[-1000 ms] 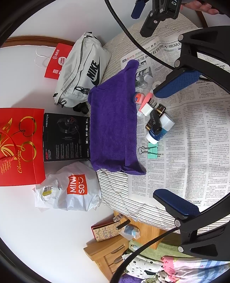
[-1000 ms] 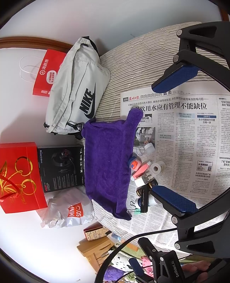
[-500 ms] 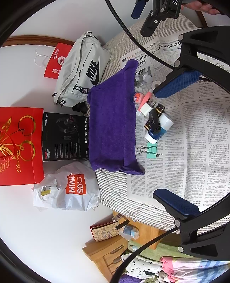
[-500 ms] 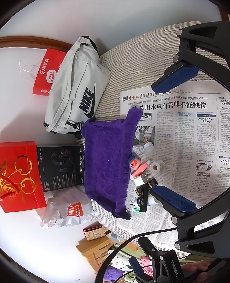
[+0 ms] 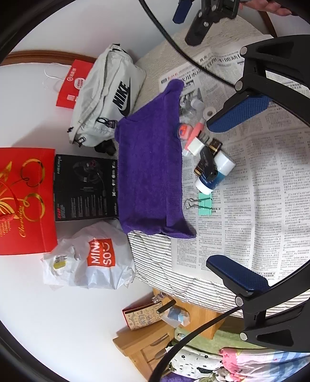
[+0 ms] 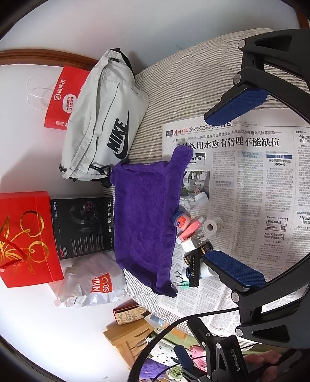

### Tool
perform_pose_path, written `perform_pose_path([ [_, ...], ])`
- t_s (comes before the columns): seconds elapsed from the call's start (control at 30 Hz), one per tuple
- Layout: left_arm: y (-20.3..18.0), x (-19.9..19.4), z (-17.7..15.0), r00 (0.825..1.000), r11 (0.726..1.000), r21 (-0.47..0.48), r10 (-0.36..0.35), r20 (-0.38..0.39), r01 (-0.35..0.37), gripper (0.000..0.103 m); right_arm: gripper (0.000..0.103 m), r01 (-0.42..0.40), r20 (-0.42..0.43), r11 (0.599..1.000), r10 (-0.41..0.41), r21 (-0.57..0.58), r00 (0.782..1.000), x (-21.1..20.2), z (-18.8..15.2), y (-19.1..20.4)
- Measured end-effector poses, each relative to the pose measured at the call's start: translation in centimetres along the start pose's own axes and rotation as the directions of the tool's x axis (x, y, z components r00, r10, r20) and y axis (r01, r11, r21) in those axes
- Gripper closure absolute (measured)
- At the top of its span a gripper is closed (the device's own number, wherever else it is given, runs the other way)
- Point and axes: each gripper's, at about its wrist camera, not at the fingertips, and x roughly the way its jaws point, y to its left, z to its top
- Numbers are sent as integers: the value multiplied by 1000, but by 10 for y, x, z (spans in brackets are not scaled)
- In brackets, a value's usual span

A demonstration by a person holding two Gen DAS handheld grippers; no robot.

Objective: Organize rigid objects
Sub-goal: 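Grasp the green binder clip with left tool while right tool grasps white USB light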

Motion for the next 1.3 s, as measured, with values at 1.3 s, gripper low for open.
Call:
perform_pose_path([
  [1.3,30,172,-12,979,998,-55,-16,-204,5,6,0,10,-229,1000,-5,19,973,122,-16,-18],
])
